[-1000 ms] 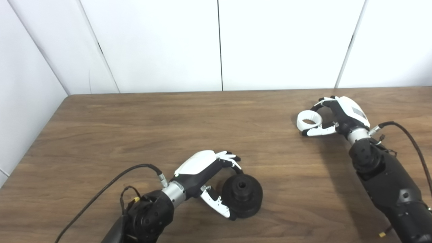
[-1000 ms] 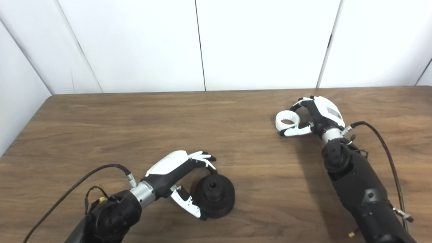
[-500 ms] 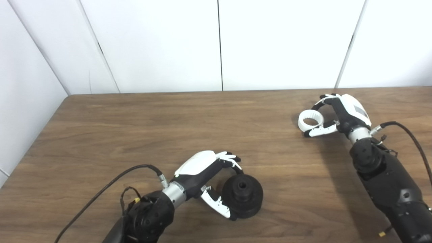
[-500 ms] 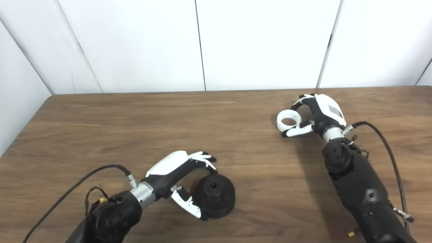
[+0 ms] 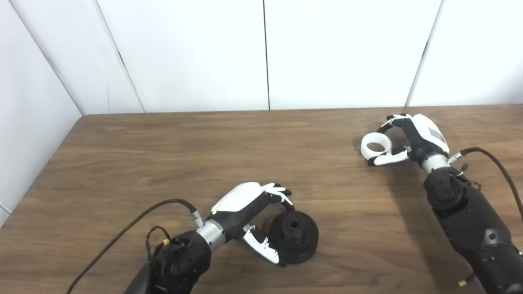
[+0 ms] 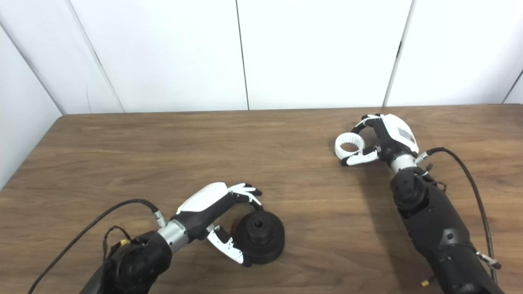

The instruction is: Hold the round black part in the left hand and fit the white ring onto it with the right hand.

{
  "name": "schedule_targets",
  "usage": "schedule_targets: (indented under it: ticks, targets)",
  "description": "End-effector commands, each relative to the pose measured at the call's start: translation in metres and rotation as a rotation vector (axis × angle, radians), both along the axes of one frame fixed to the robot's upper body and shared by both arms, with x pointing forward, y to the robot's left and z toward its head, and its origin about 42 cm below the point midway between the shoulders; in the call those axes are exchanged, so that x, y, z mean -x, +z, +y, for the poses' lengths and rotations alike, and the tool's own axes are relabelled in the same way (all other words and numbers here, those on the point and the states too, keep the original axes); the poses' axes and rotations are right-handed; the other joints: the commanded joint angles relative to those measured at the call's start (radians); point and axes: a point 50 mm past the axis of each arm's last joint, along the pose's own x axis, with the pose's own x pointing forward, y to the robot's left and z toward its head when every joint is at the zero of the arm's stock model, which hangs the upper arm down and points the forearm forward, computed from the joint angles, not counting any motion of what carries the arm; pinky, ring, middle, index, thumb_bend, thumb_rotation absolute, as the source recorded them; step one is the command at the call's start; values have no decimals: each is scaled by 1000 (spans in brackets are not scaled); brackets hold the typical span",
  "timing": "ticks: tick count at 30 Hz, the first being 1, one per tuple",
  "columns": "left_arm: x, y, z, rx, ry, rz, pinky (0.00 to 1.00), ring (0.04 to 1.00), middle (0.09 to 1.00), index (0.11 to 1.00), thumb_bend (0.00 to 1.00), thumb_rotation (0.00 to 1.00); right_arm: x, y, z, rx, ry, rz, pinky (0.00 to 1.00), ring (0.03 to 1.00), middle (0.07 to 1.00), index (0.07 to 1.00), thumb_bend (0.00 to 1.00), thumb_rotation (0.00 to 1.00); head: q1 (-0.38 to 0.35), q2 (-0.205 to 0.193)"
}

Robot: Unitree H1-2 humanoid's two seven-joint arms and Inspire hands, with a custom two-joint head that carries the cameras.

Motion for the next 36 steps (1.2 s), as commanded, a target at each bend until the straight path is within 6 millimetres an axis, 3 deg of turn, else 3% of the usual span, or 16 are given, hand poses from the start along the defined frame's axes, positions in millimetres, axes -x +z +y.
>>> schedule_targets:
  ticks: [1,16,36]
  targets:
    - [-2,3,-1,-3,-12,-12,869,969,906,593,908,236,-8,31,3,-15,16,-97,904,956,862,491,524,151,-2,0]
    - [-4,1,-1,0,-16,-14,870,967,904,594,909,226,13,51,4,-48,46,-95,887,947,857,492,524,153,-10,-3]
    - [-6,-1,-1,-6,-14,-16,873,969,903,592,912,235,68,79,19,-148,157,-83,894,936,850,491,524,155,-14,-2]
